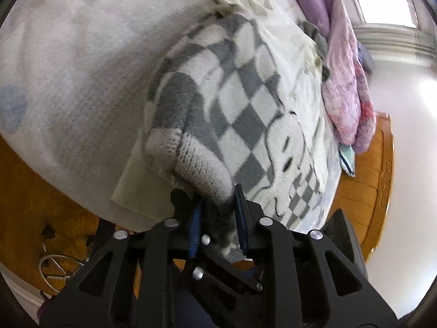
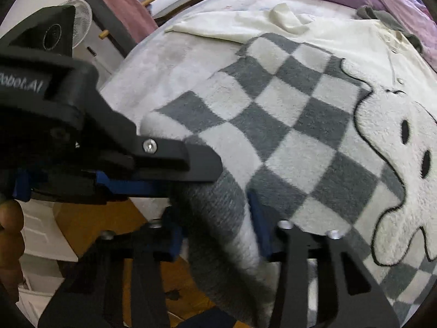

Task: Fold large clothes
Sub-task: 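Grasp the folded cardigan edge with both grippers and lift it off the bed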

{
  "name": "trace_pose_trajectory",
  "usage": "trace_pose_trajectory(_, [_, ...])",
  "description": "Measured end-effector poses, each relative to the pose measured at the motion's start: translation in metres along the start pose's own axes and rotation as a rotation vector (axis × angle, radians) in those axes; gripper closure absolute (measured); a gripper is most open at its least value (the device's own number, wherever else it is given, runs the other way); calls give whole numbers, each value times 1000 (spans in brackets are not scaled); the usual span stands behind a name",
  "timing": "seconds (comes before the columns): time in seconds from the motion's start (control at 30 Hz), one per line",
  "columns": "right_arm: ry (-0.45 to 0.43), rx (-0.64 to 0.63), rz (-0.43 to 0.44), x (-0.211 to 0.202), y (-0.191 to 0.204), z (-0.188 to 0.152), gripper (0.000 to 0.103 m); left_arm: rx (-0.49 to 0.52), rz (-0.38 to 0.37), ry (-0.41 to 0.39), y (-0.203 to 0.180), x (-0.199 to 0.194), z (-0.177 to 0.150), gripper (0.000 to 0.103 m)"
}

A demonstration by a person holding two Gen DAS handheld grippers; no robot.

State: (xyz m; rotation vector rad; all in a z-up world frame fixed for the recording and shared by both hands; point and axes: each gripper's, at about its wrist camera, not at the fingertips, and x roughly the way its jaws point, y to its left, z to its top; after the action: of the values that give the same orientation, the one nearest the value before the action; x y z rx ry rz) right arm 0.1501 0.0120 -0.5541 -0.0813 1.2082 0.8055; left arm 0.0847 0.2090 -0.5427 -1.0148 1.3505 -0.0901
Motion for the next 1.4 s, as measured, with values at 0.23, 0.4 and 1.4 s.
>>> trace_pose_trajectory(0.23, [-75,390,184,-46,-68,-4,77,165,-195,-150,-46,-53,-1,26])
trace_pose_trajectory(0.4, [-162,597,283,-92,-123,-22,77,105,138,-296,-43,-56,14,26])
trace_pose_trajectory(1.4, [-221,1212,127,-241,-320,-297,65,575,429,-11,-205,210,-85,21])
